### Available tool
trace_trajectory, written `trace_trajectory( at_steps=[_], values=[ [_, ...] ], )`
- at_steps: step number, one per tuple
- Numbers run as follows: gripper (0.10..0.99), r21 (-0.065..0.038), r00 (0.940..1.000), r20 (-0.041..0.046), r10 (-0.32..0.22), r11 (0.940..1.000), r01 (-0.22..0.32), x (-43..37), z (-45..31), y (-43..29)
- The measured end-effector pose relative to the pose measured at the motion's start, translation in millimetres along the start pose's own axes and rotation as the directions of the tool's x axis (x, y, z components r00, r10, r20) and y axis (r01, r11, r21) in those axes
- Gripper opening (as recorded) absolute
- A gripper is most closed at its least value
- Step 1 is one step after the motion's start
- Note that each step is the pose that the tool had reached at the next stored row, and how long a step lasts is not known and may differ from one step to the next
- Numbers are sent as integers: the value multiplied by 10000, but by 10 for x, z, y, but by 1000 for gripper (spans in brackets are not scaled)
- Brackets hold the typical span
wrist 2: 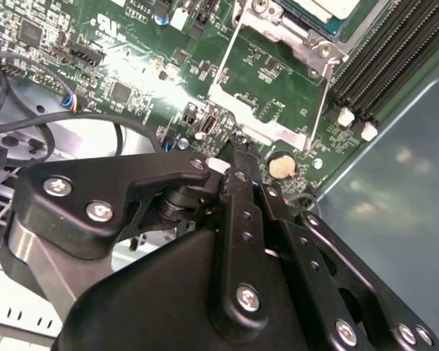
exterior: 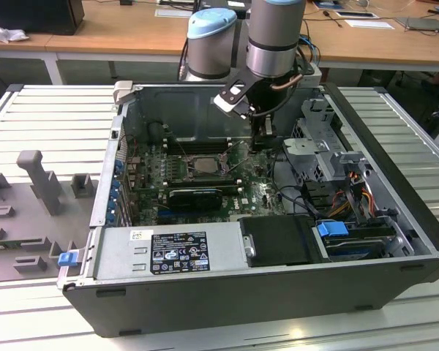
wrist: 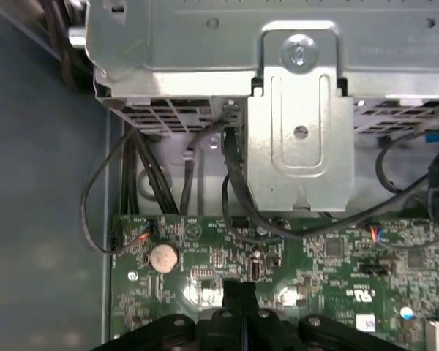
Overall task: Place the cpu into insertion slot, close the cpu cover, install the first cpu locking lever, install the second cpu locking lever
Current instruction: 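Close the cpu cover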
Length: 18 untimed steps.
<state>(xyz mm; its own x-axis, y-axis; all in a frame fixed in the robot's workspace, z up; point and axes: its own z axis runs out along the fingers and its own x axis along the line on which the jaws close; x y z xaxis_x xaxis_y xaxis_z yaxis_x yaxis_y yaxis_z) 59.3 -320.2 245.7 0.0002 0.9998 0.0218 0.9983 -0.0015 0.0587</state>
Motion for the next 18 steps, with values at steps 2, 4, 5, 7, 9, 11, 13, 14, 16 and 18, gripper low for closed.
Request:
trace_trajectory(
  at_steps=[2,4,5,7,9,11,13,14,16,18],
  values=[
    [106,37,10000,-1,-10,10000,10,0,27,0],
    [106,160,10000,1,-5,9999,5,-1,27,-10],
    [106,198,10000,-2,-6,9998,6,-1,26,-18],
    [106,217,10000,-3,-6,9998,6,-1,21,-44],
    [106,218,10000,-4,-7,9998,8,0,17,-87],
    [106,217,10000,-4,-7,9998,7,0,15,-123],
    [106,218,10000,-3,-5,9998,5,-1,12,-153],
    [106,217,10000,-4,-6,9998,6,-1,12,-160],
    [106,217,10000,-3,-6,9998,6,-1,12,-166],
    [106,217,10000,-4,-7,9998,7,0,11,-178]
  ],
)
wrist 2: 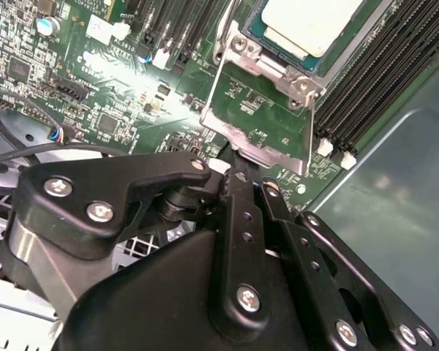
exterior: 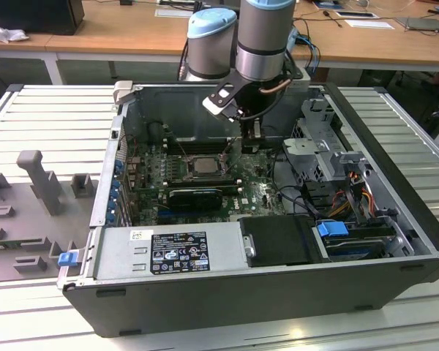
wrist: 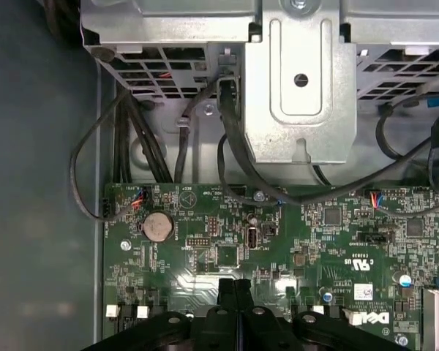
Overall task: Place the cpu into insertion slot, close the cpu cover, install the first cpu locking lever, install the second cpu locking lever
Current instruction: 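Close the cpu cover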
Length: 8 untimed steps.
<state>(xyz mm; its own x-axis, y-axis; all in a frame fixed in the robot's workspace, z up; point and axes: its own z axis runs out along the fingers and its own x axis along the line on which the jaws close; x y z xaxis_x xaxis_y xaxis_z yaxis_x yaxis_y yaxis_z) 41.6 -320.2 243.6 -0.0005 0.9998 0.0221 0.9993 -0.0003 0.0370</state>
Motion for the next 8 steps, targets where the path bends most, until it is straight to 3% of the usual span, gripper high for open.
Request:
trace_trajectory(
  at_steps=[8],
  values=[
    [106,-2,10000,0,1,10000,-1,0,-4,-107]
  ],
)
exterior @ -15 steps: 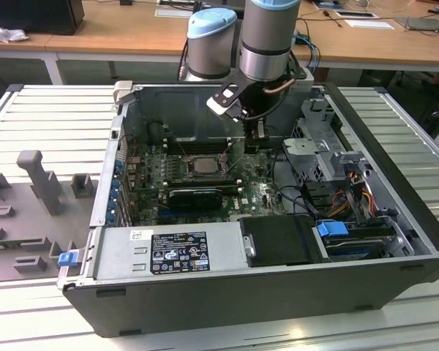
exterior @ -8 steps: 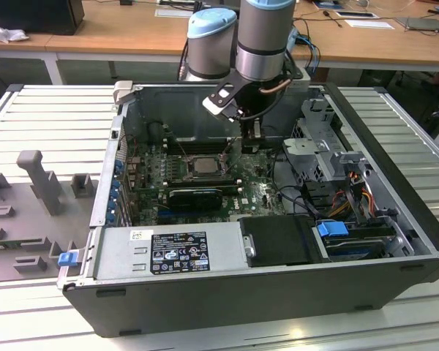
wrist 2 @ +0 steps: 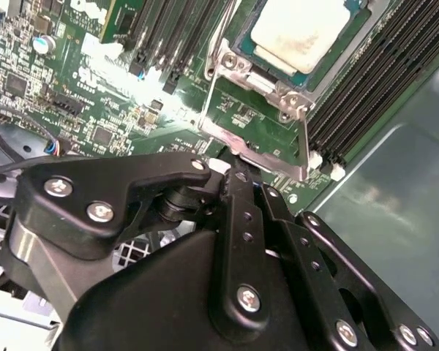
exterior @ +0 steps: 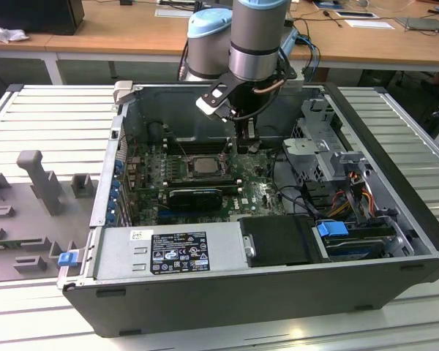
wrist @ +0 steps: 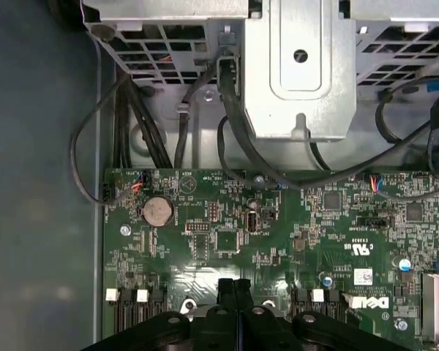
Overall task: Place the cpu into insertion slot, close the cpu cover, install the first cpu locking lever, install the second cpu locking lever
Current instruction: 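Close the cpu cover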
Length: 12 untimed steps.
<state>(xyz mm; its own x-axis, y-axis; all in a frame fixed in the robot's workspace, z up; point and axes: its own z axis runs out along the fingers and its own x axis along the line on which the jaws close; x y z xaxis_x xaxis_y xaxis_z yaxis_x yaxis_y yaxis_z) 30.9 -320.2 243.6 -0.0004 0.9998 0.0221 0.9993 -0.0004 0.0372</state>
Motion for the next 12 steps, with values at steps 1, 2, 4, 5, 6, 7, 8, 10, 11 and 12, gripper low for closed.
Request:
trace_trajectory(
  at_steps=[1,2,4,5,6,7,8,10,11,12],
  values=[
    [106,-1,10000,1,0,10000,0,0,0,-7],
    [106,-2,10000,0,0,10000,0,0,-1,-18],
    [106,-8,10000,1,1,10000,-1,1,-3,-70],
    [106,-13,10000,1,-2,10000,2,0,-4,-110],
    [106,-16,10000,1,0,10000,0,0,-6,-153],
    [106,-20,10000,1,-2,10000,2,0,-8,-205],
    [106,-22,10000,1,-1,10000,1,0,-9,-243],
    [106,-23,10000,0,-3,10000,3,0,-11,-328],
    [106,-27,10000,-4,-10,10000,10,1,1,-375],
    [106,-25,10000,-1,-28,10000,28,-1,29,-401]
  ],
)
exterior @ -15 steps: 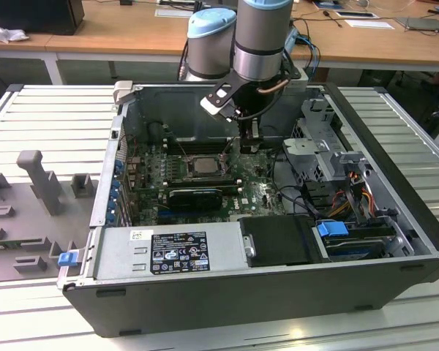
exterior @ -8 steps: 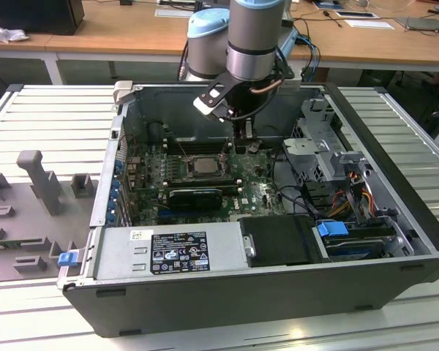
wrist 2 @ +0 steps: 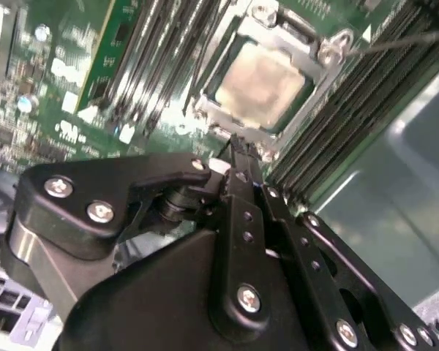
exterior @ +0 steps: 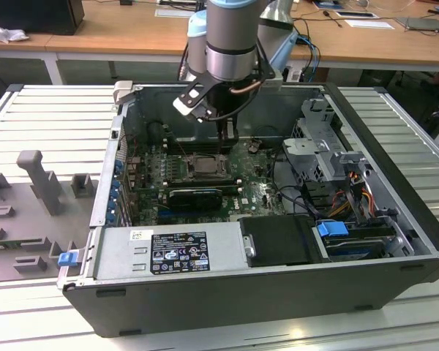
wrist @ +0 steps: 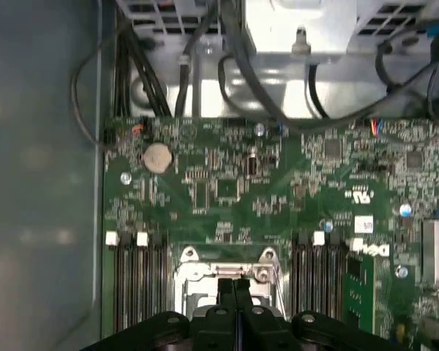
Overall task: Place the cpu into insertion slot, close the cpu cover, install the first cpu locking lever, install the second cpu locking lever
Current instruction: 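Close the cpu cover, then install the first cpu locking lever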
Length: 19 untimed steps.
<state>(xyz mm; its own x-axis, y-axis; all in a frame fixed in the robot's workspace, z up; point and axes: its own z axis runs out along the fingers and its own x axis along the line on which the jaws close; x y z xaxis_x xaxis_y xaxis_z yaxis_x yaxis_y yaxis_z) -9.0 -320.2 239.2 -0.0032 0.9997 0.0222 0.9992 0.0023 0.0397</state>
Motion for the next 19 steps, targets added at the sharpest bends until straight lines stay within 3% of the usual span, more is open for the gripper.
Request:
trace_trajectory(
  at_steps=[3,16,19],
  values=[
    [106,1,10000,-1,-36,10000,36,-2,92,-35],
    [106,1,10000,-8,-83,10000,83,0,89,-303],
    [106,2,10000,-8,-91,10000,91,0,84,-309]
  ],
)
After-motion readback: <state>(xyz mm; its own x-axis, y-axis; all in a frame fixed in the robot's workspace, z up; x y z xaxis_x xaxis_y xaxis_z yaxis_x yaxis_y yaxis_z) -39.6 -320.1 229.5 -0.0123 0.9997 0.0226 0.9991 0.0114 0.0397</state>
